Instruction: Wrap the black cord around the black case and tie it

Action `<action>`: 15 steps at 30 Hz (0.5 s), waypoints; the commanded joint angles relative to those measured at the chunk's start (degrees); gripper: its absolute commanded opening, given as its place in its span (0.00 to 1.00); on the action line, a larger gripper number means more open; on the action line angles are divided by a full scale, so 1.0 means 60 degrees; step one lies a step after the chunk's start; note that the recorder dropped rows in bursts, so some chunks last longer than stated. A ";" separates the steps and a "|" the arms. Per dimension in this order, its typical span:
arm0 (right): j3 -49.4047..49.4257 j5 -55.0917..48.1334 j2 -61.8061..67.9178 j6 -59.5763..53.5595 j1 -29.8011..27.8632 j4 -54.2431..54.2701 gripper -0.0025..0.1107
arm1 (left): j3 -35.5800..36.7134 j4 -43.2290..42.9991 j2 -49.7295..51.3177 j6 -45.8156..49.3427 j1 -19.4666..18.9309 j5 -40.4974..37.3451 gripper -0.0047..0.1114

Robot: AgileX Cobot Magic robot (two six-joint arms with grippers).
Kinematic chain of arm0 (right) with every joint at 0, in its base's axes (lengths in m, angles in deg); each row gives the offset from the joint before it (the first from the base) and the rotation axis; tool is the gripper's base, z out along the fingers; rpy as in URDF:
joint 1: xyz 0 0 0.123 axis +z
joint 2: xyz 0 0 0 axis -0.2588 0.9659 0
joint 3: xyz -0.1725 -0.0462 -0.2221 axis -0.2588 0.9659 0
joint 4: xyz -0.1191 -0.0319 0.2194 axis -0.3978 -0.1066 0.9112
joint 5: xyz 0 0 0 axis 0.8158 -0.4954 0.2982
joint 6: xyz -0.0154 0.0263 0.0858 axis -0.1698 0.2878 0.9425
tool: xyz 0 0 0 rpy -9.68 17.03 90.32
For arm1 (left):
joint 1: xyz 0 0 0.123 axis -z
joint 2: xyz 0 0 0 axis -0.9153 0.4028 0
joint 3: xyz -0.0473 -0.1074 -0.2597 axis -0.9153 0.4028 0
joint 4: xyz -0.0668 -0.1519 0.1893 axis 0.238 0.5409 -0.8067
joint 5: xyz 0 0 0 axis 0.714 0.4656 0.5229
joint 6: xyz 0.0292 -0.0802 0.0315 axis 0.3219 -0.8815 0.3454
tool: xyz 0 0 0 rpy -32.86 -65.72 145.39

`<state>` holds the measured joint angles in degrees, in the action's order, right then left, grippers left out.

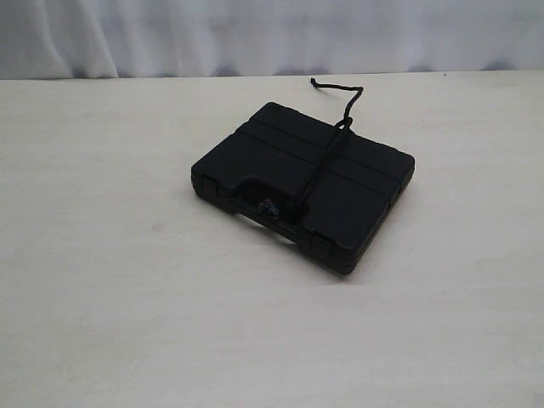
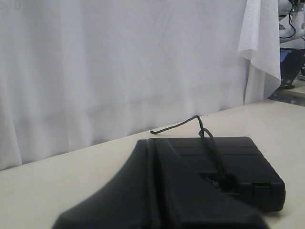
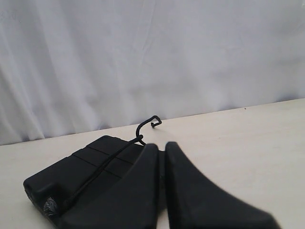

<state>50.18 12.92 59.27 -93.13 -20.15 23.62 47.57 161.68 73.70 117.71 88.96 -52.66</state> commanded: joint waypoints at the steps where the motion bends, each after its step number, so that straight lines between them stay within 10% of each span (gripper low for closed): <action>1: 0.0026 0.0033 -0.0047 -0.0064 -0.0028 -0.0107 0.06 | 0.0031 0.0049 -0.0039 0.0007 -0.0014 0.0183 0.04; 10: 0.0026 0.0033 -0.0047 -0.0064 -0.0028 -0.0107 0.06 | 0.0031 -0.0381 -0.0039 -0.0232 -0.0014 0.0813 0.04; 15: 0.0026 0.0033 -0.0047 -0.0064 -0.0028 -0.0107 0.06 | 0.0031 -0.5151 -0.0039 -0.4762 -0.0014 0.0665 0.04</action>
<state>50.18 12.92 59.27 -93.13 -20.15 23.52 47.57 146.66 73.70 105.39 88.96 -48.03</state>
